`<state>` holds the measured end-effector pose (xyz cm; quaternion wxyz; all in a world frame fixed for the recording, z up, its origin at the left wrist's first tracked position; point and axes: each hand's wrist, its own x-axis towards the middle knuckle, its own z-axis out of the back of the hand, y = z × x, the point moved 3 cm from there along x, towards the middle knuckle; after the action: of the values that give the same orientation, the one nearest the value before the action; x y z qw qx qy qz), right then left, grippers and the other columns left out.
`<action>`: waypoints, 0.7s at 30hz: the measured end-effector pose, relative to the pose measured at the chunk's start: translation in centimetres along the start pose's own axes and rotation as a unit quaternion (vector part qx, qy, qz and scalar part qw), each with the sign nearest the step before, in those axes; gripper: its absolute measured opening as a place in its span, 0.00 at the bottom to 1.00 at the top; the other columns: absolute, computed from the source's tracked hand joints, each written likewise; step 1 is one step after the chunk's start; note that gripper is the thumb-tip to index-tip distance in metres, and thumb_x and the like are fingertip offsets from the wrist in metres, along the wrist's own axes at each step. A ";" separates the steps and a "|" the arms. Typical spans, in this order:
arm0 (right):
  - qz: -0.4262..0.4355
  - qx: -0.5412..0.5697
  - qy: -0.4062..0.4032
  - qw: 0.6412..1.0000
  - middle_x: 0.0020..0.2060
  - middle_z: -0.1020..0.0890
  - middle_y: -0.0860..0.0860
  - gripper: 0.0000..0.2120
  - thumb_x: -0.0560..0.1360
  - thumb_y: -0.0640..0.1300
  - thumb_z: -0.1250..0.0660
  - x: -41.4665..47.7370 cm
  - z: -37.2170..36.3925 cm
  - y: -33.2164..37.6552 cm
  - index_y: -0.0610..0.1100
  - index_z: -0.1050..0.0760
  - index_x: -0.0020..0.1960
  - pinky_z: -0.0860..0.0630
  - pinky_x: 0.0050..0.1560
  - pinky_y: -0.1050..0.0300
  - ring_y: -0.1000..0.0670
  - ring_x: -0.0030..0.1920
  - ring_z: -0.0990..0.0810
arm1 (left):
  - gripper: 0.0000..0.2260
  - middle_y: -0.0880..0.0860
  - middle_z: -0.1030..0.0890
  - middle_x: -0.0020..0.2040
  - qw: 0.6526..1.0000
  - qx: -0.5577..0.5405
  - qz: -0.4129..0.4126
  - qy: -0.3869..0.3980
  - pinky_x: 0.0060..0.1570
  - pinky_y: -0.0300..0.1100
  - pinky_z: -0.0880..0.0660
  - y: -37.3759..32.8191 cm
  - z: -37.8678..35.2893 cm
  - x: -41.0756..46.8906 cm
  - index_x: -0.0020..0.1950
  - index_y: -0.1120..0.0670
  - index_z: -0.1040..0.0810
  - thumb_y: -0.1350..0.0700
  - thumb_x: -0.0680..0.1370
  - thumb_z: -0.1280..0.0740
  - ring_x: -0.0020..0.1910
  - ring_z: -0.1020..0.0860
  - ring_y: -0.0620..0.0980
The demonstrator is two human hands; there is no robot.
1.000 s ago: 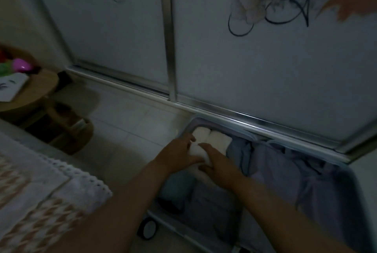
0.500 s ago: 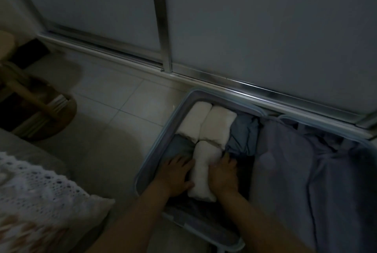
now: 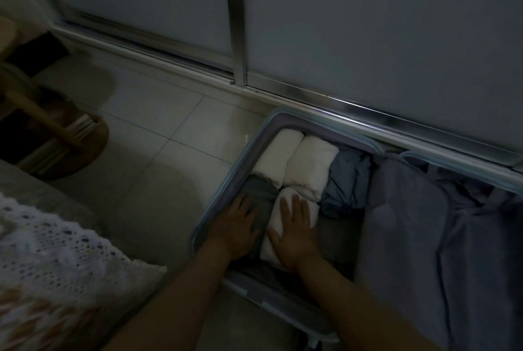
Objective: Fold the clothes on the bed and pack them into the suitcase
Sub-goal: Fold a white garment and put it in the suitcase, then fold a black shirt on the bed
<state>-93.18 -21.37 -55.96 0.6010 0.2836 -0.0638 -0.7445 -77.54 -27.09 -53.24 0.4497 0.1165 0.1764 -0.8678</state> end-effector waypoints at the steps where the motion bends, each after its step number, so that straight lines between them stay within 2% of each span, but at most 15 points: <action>1: 0.002 -0.007 0.001 1.000 0.72 0.73 0.52 0.40 0.68 0.73 0.68 0.6 -0.2 0.1 0.54 0.76 0.71 0.61 0.74 0.39 0.50 0.74 0.71 | 0.43 0.55 0.54 0.80 1.000 0.008 0.000 0.007 0.76 0.49 0.50 0.3 -0.3 0.1 0.79 0.52 0.47 0.35 0.68 0.68 0.78 0.57 0.54; 3: -0.002 -0.008 0.001 1.000 0.72 0.72 0.50 0.42 0.65 0.76 0.75 1.7 -0.7 0.1 0.52 0.79 0.69 0.60 0.74 0.35 0.48 0.76 0.68 | 0.39 0.57 0.50 0.79 1.000 0.021 -0.011 -0.001 0.75 0.54 0.45 0.8 -0.6 0.2 0.79 0.53 0.44 0.36 0.72 0.65 0.78 0.53 0.56; 5: -0.017 -0.032 0.005 0.999 0.72 0.71 0.51 0.40 0.65 0.74 0.75 2.0 -1.0 0.2 0.52 0.79 0.69 0.60 0.73 0.32 0.47 0.77 0.66 | 0.35 0.58 0.48 0.79 0.999 0.024 -0.020 -0.023 0.73 0.56 0.41 0.9 -1.1 0.2 0.78 0.53 0.42 0.37 0.76 0.61 0.78 0.50 0.58; 7: -0.030 -0.081 0.020 0.996 0.73 0.69 0.51 0.41 0.66 0.69 0.74 2.0 -0.6 0.4 0.50 0.75 0.72 0.69 0.70 0.32 0.47 0.77 0.65 | 0.32 0.56 0.55 0.79 0.999 0.036 -0.005 0.004 0.76 0.52 0.51 0.8 -1.6 0.3 0.80 0.51 0.50 0.39 0.79 0.61 0.78 0.56 0.56; 8: -0.030 -0.105 0.032 0.993 0.75 0.67 0.51 0.41 0.67 0.69 0.73 2.0 -0.2 0.5 0.49 0.72 0.75 0.71 0.68 0.34 0.46 0.77 0.64 | 0.29 0.55 0.56 0.80 0.999 0.029 0.005 0.023 0.75 0.50 0.54 0.6 -1.3 0.4 0.80 0.51 0.52 0.40 0.81 0.58 0.78 0.57 0.56; 10: -0.022 -0.134 0.063 0.989 0.77 0.65 0.47 0.38 0.75 0.69 0.66 2.0 0.8 0.7 0.48 0.69 0.77 0.70 0.70 0.34 0.45 0.77 0.64 | 0.27 0.54 0.54 0.80 0.999 0.012 0.015 0.034 0.75 0.49 0.53 0.1 0.1 0.7 0.80 0.51 0.49 0.44 0.83 0.50 0.78 0.55 0.56; 12: -0.009 -0.138 0.073 0.988 0.77 0.62 0.45 0.37 0.77 0.68 0.62 2.0 2.0 1.0 0.47 0.66 0.78 0.66 0.73 0.36 0.44 0.77 0.63 | 0.26 0.54 0.48 0.79 0.999 -0.015 0.027 0.044 0.74 0.50 0.49 -0.1 1.8 0.8 0.79 0.52 0.47 0.44 0.83 0.48 0.77 0.50 0.56; 14: 0.008 -0.126 0.039 0.991 0.78 0.57 0.46 0.39 0.75 0.69 0.63 1.5 3.7 1.7 0.48 0.58 0.79 0.62 0.74 0.37 0.45 0.78 0.58 | 0.26 0.54 0.42 0.77 0.995 -0.078 0.045 0.037 0.74 0.51 0.44 -0.2 3.2 0.6 0.79 0.51 0.46 0.44 0.82 0.47 0.75 0.45 0.57; 16: 0.044 -0.094 -0.007 0.995 0.77 0.45 0.46 0.42 0.72 0.70 0.66 0.6 5.9 3.3 0.48 0.46 0.78 0.53 0.75 0.43 0.45 0.76 0.47 | 0.27 0.54 0.38 0.76 0.982 -0.183 0.050 -0.002 0.72 0.51 0.41 -0.8 5.3 -0.3 0.78 0.50 0.44 0.42 0.82 0.47 0.74 0.40 0.58; 17: 0.066 -0.075 -0.008 0.995 0.74 0.37 0.44 0.40 0.74 0.70 0.63 0.1 7.2 4.4 0.47 0.40 0.75 0.46 0.74 0.47 0.45 0.73 0.39 | 0.26 0.54 0.36 0.75 0.972 -0.227 0.049 -0.023 0.72 0.49 0.40 -1.1 6.6 -1.0 0.78 0.50 0.42 0.42 0.81 0.47 0.73 0.38 0.57; 19: 0.104 -0.028 -0.004 0.994 0.62 0.25 0.42 0.27 0.81 0.60 0.52 -1.0 9.9 6.8 0.42 0.28 0.65 0.33 0.64 0.51 0.44 0.60 0.26 | 0.22 0.54 0.32 0.72 0.963 -0.255 0.058 -0.059 0.68 0.45 0.37 -1.8 9.6 -2.6 0.75 0.51 0.36 0.45 0.82 0.45 0.70 0.34 0.54; 21: 0.127 0.015 -0.007 0.992 0.54 0.21 0.42 0.18 0.83 0.50 0.46 -2.3 13.1 9.8 0.40 0.24 0.59 0.27 0.55 0.51 0.44 0.53 0.23 | 0.20 0.55 0.28 0.67 0.968 -0.216 0.072 -0.109 0.64 0.47 0.32 -2.1 13.4 -4.6 0.71 0.52 0.32 0.46 0.82 0.44 0.65 0.31 0.54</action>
<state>-91.07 -25.10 -40.03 0.6858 0.2774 -0.1146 -0.6631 -77.27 -28.04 -38.98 0.5417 -0.0660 0.3005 -0.7823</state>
